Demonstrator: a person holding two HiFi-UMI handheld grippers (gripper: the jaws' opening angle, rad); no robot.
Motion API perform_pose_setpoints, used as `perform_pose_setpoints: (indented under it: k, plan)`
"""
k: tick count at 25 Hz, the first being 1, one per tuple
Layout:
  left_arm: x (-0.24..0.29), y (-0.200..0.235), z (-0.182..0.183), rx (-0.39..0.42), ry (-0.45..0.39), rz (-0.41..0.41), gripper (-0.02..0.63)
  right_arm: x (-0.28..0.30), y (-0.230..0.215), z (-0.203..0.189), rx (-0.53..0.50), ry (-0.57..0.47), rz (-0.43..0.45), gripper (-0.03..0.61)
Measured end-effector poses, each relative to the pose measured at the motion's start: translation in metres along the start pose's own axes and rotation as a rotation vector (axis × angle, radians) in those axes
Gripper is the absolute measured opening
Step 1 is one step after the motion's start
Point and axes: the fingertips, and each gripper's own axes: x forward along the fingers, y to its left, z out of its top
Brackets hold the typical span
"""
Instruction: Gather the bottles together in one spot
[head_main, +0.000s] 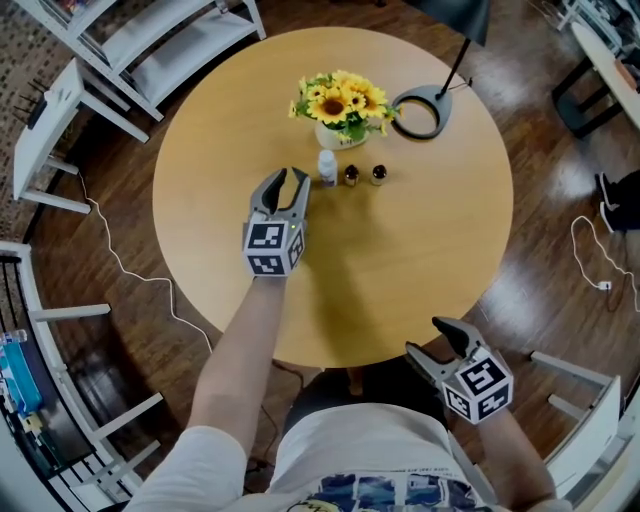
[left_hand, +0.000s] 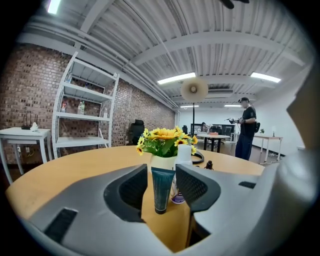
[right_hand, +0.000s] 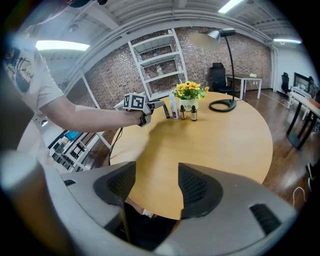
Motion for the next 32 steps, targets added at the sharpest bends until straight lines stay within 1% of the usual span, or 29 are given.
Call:
perform_pose_setpoints:
  k: [6, 9, 13, 19, 22, 25, 29, 32]
  plan:
    - [-0.011, 0.001, 0.01, 0.021, -0.013, -0.017, 0.17, 0.001, 0.013, 0.001, -0.019, -0.027, 0.003, 0.287]
    - [-0.031, -0.002, 0.023, 0.021, -0.016, -0.014, 0.17, -0.004, 0.016, 0.004, -0.022, -0.037, -0.003, 0.287]
    - [-0.08, -0.019, 0.038, 0.034, 0.014, -0.054, 0.176, -0.02, 0.022, 0.024, -0.046, -0.103, -0.045, 0.287]
    - [-0.189, -0.053, 0.04, -0.019, 0.056, -0.097, 0.179, -0.048, 0.053, 0.033, -0.061, -0.18, -0.095, 0.287]
    - [-0.237, -0.064, 0.035, -0.057, 0.102, -0.084, 0.179, -0.062, 0.068, 0.038, -0.052, -0.227, -0.121, 0.287]
    - [-0.274, -0.077, 0.031, -0.082, 0.139, -0.07, 0.181, -0.07, 0.079, 0.037, -0.054, -0.249, -0.123, 0.287]
    - [-0.307, -0.095, 0.032, -0.12, 0.168, -0.038, 0.181, -0.077, 0.084, 0.034, -0.101, -0.244, -0.091, 0.287]
    - [-0.32, -0.11, 0.029, -0.121, 0.198, -0.006, 0.181, -0.082, 0.084, 0.034, -0.124, -0.244, -0.05, 0.287]
